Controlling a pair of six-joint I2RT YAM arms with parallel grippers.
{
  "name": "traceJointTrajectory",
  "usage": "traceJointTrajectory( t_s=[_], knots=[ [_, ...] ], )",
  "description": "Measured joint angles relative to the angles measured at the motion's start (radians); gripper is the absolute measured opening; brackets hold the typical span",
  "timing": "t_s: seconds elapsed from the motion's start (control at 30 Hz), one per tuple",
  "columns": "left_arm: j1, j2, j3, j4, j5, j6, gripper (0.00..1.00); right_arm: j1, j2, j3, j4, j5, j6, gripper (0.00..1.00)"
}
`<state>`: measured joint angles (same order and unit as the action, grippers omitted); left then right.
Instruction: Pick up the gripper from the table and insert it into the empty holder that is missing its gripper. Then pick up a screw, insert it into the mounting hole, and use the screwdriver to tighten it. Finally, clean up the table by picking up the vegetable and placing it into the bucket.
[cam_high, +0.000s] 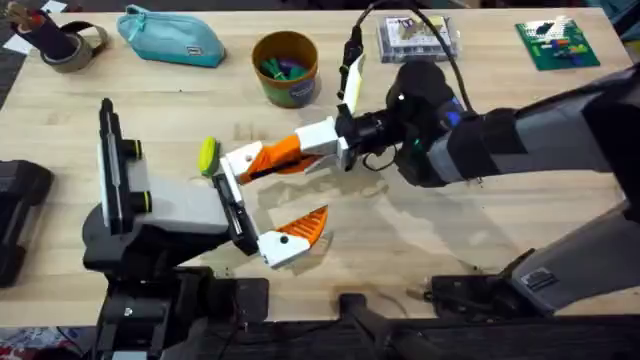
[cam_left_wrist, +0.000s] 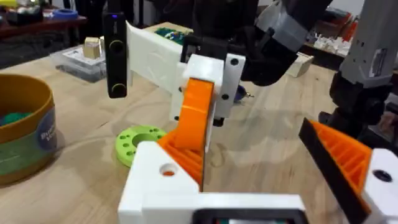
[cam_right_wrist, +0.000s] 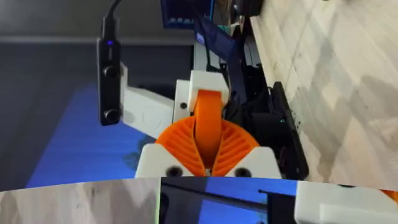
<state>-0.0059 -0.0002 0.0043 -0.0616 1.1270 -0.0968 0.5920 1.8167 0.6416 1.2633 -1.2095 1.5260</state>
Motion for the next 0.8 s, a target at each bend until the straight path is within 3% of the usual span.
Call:
traceJointTrajectory(
  t_s=[0.4,0.8],
  knots=[
    [0.003,0.0,-0.001,0.01,-0.017,-0.008,0.985,0.001,0.0,0.045,-0.057,-0.016,-0.021,0.017],
    [0.005,0.0,-0.001,0.02,-0.028,-0.004,0.985,-0.006,0.0,0.143,-0.268,-0.096,-0.12,0.017]
  ],
)
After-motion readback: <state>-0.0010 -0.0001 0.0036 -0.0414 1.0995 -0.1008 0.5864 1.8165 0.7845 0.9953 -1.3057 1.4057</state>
